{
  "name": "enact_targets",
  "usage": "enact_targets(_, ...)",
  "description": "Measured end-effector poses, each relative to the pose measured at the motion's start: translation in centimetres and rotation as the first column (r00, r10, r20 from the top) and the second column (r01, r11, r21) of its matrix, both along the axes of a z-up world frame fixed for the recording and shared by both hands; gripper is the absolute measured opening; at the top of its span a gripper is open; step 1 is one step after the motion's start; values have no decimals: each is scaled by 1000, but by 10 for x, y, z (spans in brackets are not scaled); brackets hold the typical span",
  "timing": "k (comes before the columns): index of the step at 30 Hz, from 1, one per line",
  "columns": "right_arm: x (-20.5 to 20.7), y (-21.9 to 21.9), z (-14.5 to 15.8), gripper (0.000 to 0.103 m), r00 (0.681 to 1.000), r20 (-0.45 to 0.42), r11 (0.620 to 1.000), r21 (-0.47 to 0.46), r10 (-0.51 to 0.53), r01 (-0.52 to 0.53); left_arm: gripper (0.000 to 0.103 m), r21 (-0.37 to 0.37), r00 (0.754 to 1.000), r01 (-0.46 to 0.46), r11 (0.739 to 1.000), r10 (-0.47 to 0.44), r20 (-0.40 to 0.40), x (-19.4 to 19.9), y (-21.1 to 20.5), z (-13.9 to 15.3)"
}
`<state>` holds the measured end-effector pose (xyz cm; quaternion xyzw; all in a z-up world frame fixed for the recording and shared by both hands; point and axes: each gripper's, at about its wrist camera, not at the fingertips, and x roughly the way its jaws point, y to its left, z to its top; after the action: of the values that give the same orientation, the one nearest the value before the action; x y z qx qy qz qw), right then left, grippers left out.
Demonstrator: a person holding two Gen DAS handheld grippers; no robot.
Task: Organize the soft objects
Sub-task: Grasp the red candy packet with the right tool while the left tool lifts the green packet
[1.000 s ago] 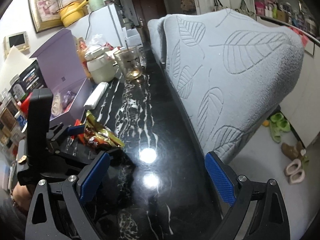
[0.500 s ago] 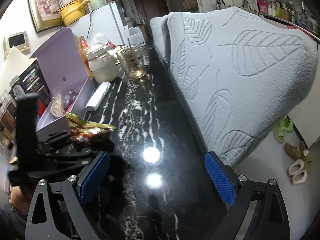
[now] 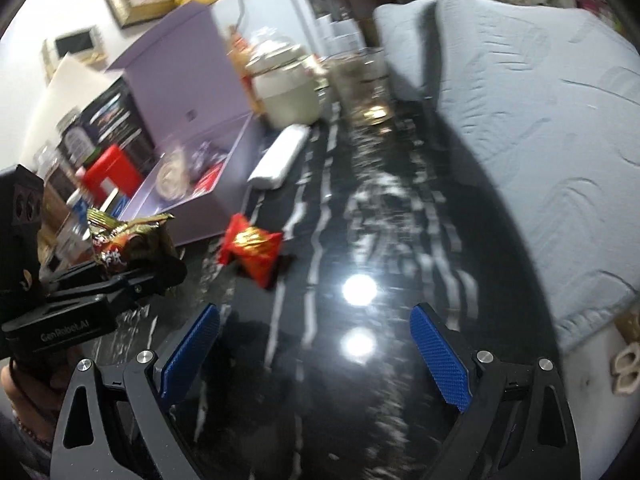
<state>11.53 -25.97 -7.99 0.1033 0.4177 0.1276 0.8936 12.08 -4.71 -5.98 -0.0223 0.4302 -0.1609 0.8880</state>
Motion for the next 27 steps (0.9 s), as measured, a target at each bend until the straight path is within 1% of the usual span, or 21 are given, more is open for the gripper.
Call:
enact_targets(7,32,39,-8,97,995,0,994,-31,104,-104,51,-21,993,-117,993,117,-21,-5,43,-5)
enact_targets(11,51,55,-16,97,990,-5,987,-75,142,-142,51,-27,988,-153,988,152,-30,-4,57,-10)
enact_targets(16,70,72,-27,97,978,-18,967,-150,206,-206,51,-46,985,-167,985,164,-52,2,63,-16)
enact_targets(19,78,77,-30,97,971,-25,958,-160,237,-238,51,-54,985,-167,984,164,-57,2,62,-17)
enact_targets(25,91,84,-37,96,964,-46,943,-199,262,-265,51,-56,984,-171,984,168,-63,2,64,-18)
enact_targets(27,92,88,-40,93,961,-52,938,-208,273,-278,51,-56,983,-175,983,171,-65,1,65,-18)
